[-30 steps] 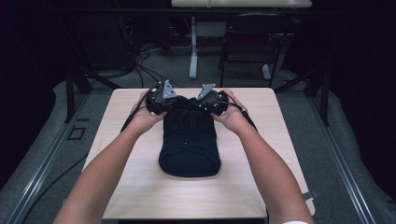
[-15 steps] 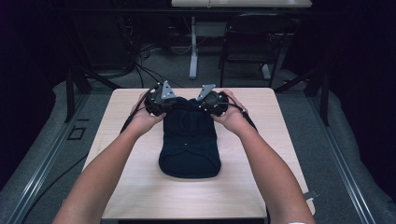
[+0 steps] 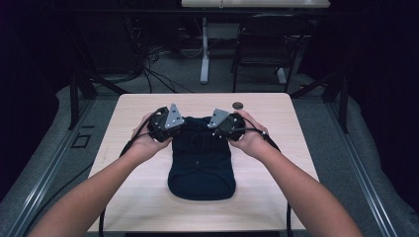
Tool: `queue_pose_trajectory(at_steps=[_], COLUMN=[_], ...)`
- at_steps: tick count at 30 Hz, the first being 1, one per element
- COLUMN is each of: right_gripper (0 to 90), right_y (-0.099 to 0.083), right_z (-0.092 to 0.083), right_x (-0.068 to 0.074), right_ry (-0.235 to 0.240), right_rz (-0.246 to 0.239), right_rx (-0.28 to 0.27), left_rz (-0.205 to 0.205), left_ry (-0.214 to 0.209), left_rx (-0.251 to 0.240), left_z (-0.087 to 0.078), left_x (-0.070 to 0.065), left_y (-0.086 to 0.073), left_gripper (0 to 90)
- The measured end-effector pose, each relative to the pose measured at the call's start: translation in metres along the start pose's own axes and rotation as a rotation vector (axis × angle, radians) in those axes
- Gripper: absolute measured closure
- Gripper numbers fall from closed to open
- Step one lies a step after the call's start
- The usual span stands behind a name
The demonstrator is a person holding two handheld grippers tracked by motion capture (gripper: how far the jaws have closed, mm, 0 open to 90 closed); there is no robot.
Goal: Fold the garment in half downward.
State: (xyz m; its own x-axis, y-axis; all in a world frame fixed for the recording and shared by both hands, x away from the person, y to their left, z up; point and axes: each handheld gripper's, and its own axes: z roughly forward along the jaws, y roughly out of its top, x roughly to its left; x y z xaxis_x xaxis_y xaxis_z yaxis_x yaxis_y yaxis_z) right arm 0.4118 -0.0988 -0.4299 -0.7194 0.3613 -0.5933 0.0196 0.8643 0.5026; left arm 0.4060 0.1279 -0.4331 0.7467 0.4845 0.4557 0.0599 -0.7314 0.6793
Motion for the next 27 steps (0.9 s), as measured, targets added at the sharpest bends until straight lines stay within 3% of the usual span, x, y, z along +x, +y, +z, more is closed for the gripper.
queue_pose_trajectory(at_steps=[5, 12, 18, 21, 24, 25, 26, 27], right_gripper=[81.4, 81.4, 81.4, 81.2, 81.1, 81.1, 81.1, 81.1], right_y=[-0.002, -0.002, 0.002, 0.002, 0.001, -0.004, -0.006, -0.011], right_z=[-0.007, -0.011, -0.001, -0.001, -0.007, -0.011, -0.013, -0.015], right_x=[0.016, 0.016, 0.003, 0.0, 0.011, 0.025, 0.03, 0.038], right_ry=[0.009, 0.03, 0.008, 0.001, -0.008, 0.004, 0.009, 0.022], right_rz=[-0.036, -0.03, 0.03, 0.051, 0.041, 0.006, -0.005, -0.017], right_rx=[-0.008, -0.009, -0.017, -0.023, -0.05, -0.056, -0.062, -0.061], left_rz=[-0.003, -0.024, -0.045, -0.074, -0.031, -0.02, 0.007, 0.007], left_ry=[-0.003, -0.022, 0.042, 0.046, 0.012, -0.008, -0.03, -0.036], left_rx=[-0.003, 0.004, -0.006, -0.027, -0.034, -0.035, -0.036, -0.042], left_z=[-0.004, -0.005, 0.002, 0.0, -0.006, -0.008, -0.014, -0.016], left_x=[-0.005, -0.004, 0.009, 0.009, -0.008, -0.016, -0.029, -0.034], left_y=[-0.005, -0.007, -0.002, -0.004, -0.011, -0.014, -0.02, -0.022], left_gripper=[81.8, 81.8, 81.8, 81.8, 81.8, 81.8, 81.8, 81.8])
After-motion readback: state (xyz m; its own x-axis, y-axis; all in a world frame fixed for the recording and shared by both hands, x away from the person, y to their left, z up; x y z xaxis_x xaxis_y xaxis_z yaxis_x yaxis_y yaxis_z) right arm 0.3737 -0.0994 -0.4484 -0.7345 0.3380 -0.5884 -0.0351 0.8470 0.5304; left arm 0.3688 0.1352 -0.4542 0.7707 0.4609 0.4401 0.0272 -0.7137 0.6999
